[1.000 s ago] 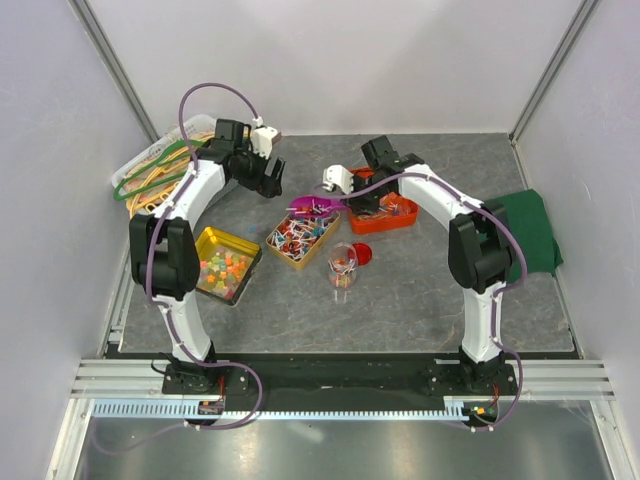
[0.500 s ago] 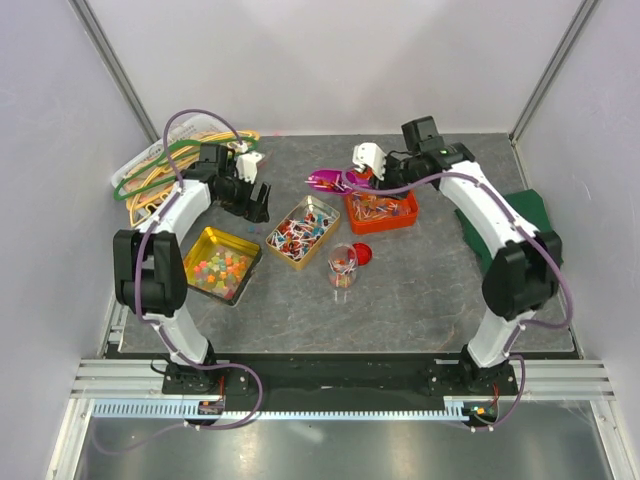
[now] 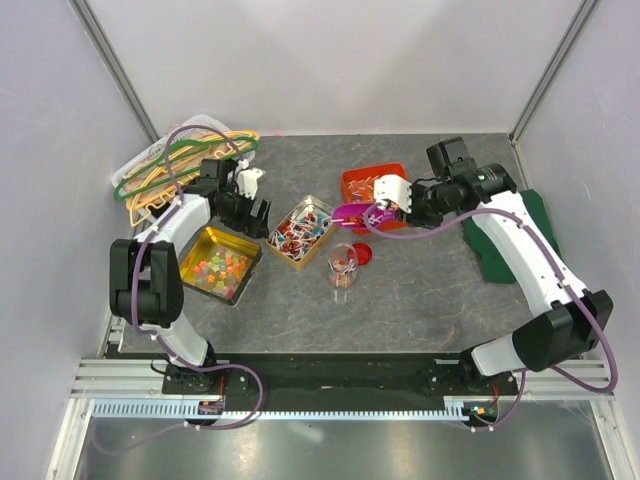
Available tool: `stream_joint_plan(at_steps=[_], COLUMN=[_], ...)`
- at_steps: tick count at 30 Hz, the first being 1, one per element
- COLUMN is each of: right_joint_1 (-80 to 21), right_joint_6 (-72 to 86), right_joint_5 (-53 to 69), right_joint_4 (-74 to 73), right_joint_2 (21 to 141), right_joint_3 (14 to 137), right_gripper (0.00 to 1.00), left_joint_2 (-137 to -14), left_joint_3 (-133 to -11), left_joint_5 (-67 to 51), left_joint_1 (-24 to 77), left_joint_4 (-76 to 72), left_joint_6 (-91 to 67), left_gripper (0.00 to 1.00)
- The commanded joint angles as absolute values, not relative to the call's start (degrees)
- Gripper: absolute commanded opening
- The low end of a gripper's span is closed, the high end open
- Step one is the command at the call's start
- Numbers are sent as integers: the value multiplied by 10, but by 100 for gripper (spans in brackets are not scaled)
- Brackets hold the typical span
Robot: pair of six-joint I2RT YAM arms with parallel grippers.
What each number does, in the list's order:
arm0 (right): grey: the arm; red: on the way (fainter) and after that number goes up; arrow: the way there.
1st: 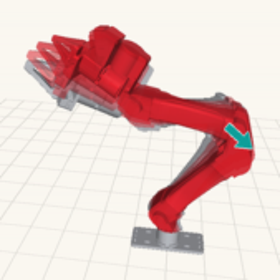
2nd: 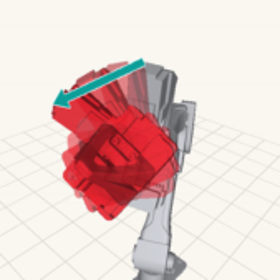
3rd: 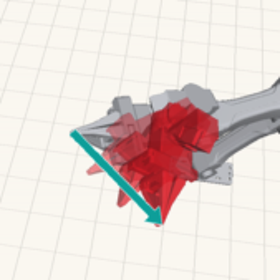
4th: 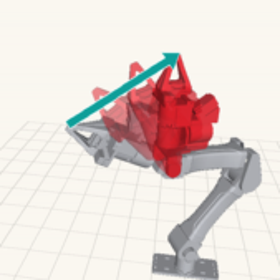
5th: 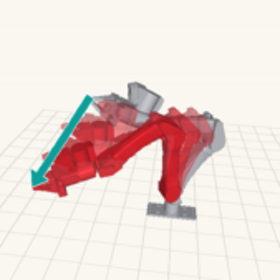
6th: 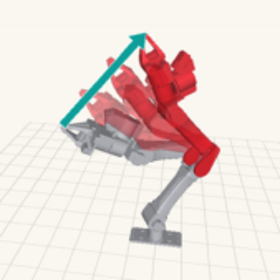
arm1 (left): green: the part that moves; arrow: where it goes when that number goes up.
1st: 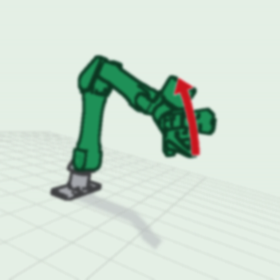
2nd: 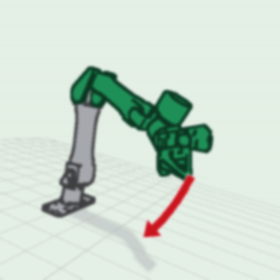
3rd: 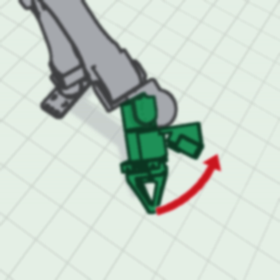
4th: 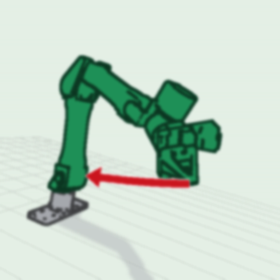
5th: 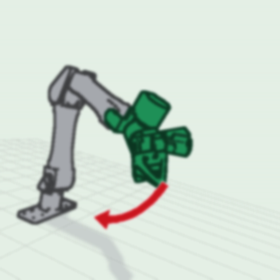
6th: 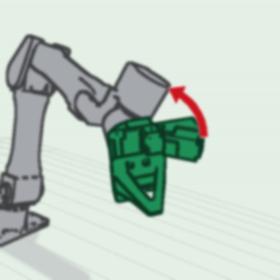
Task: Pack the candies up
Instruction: Place the fake candies in the packing bottle.
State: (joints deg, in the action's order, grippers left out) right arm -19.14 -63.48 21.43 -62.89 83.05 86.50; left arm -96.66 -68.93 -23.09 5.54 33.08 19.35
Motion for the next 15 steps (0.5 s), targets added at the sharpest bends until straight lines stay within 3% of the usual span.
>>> stream_joint_plan(at_steps=[1, 15], right_joint_1=[-197, -267], right_joint_6=[-651, -625], right_joint_5=[205, 58], right_joint_4=[-672, -671], right_joint_2=[789, 772], right_joint_3=[833, 816], right_gripper=[0, 0], left_joint_2=[-934, -931], left_joint_3=[-673, -655], left_joint_5=[-236, -237], left_joint_1=[55, 55], left_joint_4=[301, 287], left_joint_6=[210, 204], left_gripper=[95, 95])
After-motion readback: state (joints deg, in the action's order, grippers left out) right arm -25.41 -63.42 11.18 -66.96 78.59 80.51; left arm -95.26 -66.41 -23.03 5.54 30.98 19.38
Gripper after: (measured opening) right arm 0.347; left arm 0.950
